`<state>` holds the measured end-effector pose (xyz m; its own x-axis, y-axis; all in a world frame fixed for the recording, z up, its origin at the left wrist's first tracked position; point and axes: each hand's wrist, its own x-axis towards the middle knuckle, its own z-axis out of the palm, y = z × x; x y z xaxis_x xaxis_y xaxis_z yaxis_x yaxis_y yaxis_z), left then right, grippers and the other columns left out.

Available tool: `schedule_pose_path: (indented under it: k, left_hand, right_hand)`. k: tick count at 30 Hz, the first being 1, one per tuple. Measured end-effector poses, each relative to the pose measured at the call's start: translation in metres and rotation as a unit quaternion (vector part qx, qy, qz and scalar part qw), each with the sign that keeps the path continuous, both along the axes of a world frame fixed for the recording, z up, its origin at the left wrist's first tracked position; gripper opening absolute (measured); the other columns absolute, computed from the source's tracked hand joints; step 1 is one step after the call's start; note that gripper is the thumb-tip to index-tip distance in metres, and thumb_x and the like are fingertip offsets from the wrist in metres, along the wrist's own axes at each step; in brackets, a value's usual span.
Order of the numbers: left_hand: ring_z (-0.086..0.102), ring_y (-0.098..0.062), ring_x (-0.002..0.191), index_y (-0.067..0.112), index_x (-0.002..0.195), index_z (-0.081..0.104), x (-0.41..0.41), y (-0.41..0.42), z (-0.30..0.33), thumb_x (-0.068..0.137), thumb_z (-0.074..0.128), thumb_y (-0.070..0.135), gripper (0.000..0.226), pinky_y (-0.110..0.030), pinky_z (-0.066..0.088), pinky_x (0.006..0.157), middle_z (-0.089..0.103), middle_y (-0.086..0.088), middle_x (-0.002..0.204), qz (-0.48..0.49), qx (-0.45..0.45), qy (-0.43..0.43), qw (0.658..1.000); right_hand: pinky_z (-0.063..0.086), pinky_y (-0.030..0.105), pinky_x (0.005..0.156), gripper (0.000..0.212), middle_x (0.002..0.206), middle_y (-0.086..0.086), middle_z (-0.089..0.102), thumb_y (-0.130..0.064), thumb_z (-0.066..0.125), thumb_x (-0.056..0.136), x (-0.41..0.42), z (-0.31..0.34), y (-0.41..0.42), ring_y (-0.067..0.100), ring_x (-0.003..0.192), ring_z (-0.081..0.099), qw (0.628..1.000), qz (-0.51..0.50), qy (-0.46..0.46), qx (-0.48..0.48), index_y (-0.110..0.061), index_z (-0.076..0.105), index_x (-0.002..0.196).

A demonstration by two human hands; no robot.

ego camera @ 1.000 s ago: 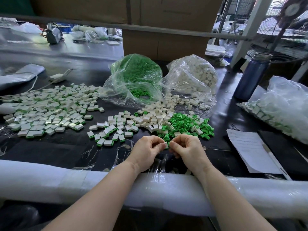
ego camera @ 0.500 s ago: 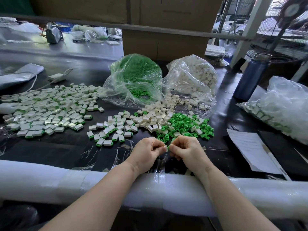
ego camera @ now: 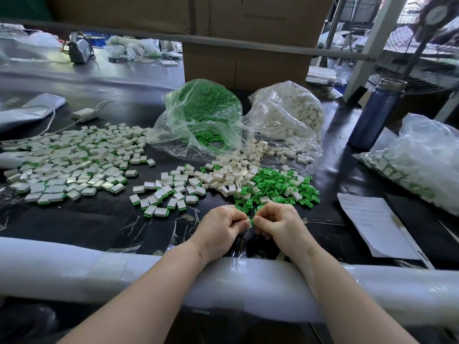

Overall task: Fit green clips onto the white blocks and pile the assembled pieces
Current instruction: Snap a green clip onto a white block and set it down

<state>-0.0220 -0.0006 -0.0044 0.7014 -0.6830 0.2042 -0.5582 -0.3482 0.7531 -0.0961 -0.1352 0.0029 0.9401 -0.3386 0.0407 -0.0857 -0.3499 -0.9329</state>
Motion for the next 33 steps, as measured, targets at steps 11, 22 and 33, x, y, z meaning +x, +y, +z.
schedule_pose_path:
  k: [11, 22, 33]
  left_hand:
    - [0.055, -0.011, 0.079, 0.006, 0.098, 0.071, -0.0011, -0.0021, 0.0001, 0.087, 0.062, 0.016, 0.017, -0.013, 0.042, 0.074, 0.057, 0.008, 0.078, 0.002, -0.017, -0.016, 1.0]
    - [0.055, -0.013, 0.065, 0.024, 0.081, 0.069, -0.0017, -0.0023, 0.003, 0.084, 0.064, 0.015, 0.011, -0.028, 0.049, 0.069, 0.065, -0.002, 0.072, 0.039, -0.067, 0.109, 0.991]
    - [0.047, -0.009, 0.07, 0.016, 0.087, 0.063, -0.0038, -0.0024, 0.0096, 0.086, 0.06, 0.003, 0.014, -0.008, 0.043, 0.068, 0.045, -0.004, 0.103, -0.005, -0.125, 0.153, 0.98]
  right_hand:
    - [0.043, 0.016, 0.049, 0.022, 0.053, -0.001, 0.06, 0.0, 0.066, 0.08, 0.0001, -0.0004, 0.0006, 0.003, 0.046, 0.052, 1.0, -0.008, -0.026, 0.013, -0.013, 0.062, 0.064]
    - [0.044, 0.017, 0.047, 0.011, 0.055, -0.001, 0.06, -0.005, 0.074, 0.075, 0.0016, -0.0036, 0.0007, 0.004, 0.048, 0.052, 0.996, -0.016, -0.071, 0.061, -0.005, 0.065, 0.069]
    - [0.053, 0.022, 0.063, 0.024, 0.075, 0.0, 0.066, -0.033, 0.054, 0.086, 0.0053, -0.0042, 0.0038, 0.009, 0.07, 0.064, 0.994, 0.039, -0.054, 0.09, -0.015, 0.068, 0.082]
